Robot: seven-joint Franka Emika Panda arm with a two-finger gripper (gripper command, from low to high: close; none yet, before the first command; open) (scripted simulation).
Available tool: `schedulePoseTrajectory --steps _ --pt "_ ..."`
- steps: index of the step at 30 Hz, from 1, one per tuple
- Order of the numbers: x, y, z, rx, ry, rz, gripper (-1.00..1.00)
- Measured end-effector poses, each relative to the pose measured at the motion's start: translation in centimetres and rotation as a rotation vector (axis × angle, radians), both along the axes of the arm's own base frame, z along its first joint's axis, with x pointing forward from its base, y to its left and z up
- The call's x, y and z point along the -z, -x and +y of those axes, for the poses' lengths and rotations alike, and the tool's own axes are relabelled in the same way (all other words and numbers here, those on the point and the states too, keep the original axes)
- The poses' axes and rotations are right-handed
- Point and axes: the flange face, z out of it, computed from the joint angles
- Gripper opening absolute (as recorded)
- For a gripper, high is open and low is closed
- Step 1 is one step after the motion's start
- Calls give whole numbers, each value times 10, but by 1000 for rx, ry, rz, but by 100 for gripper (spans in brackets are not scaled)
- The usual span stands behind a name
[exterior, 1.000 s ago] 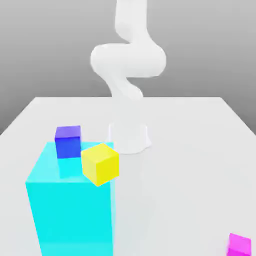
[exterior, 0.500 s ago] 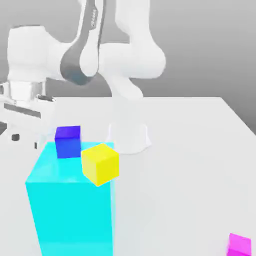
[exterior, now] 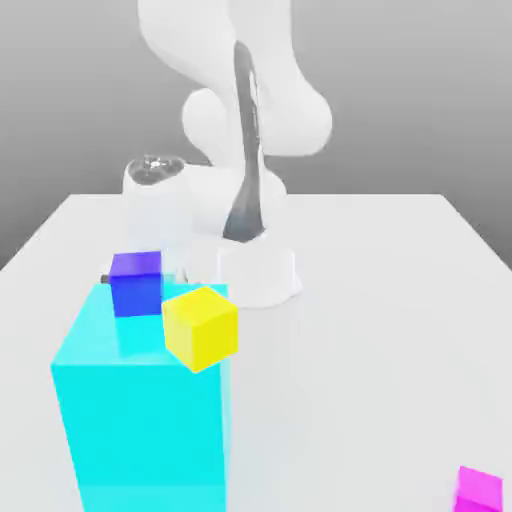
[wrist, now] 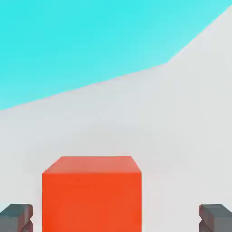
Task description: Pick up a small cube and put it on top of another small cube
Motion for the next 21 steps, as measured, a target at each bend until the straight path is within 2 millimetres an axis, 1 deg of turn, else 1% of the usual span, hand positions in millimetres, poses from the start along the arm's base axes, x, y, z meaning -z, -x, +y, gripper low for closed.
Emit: schedulePoseTrajectory --steps 2,3,10,16,21 --pt "11 0 3 1 -15 -4 0" --pt "16 1 4 1 -22 -6 -100" --pt "16 1 5 1 -24 -7 -100" --pt "-14 -1 -1 1 9 0 -100" --pt "-39 -1 2 1 -4 -5 -100"
